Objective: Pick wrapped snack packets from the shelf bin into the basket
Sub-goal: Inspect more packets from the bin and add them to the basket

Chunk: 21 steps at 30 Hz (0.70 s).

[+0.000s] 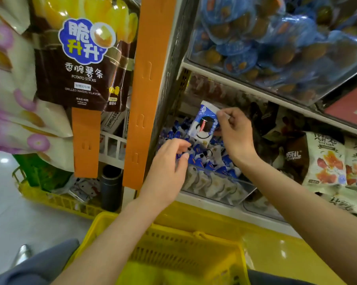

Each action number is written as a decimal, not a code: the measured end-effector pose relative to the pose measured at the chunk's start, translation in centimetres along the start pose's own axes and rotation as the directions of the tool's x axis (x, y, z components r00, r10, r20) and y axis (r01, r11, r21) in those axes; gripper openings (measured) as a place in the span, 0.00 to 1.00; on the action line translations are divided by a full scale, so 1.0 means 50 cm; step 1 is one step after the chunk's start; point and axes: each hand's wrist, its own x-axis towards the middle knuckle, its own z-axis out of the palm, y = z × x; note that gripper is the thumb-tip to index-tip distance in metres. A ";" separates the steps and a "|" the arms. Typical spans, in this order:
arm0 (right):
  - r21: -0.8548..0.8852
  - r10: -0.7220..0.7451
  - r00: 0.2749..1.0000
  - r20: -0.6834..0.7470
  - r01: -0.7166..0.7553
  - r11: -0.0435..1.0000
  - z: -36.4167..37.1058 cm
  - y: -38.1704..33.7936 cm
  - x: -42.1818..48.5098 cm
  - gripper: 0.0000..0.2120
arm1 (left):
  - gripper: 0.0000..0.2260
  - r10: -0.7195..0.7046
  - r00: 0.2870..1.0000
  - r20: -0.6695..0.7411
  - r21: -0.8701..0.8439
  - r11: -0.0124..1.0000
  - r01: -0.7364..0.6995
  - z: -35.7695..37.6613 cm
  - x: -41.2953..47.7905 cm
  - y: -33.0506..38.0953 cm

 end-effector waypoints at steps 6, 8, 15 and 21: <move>0.036 -0.029 0.963 0.266 0.020 0.999 -0.024 -0.006 -0.155 0.06 | 0.03 -0.245 0.966 0.077 -0.388 0.886 0.256 0.000 -0.047 0.031; 0.022 0.022 0.939 0.342 -0.032 0.999 -0.023 0.006 -0.196 0.04 | 0.05 -0.265 0.959 0.100 -0.275 0.919 0.282 0.003 -0.056 0.022; 0.167 0.217 0.892 0.396 -0.303 0.938 -0.008 0.044 -0.261 0.06 | 0.10 -0.332 0.940 0.074 -0.124 0.932 0.339 0.016 -0.096 0.001; 0.146 0.231 0.909 0.348 -0.296 0.944 -0.011 0.058 -0.276 0.05 | 0.11 -0.374 0.924 0.076 -0.159 0.911 0.381 0.036 -0.106 0.004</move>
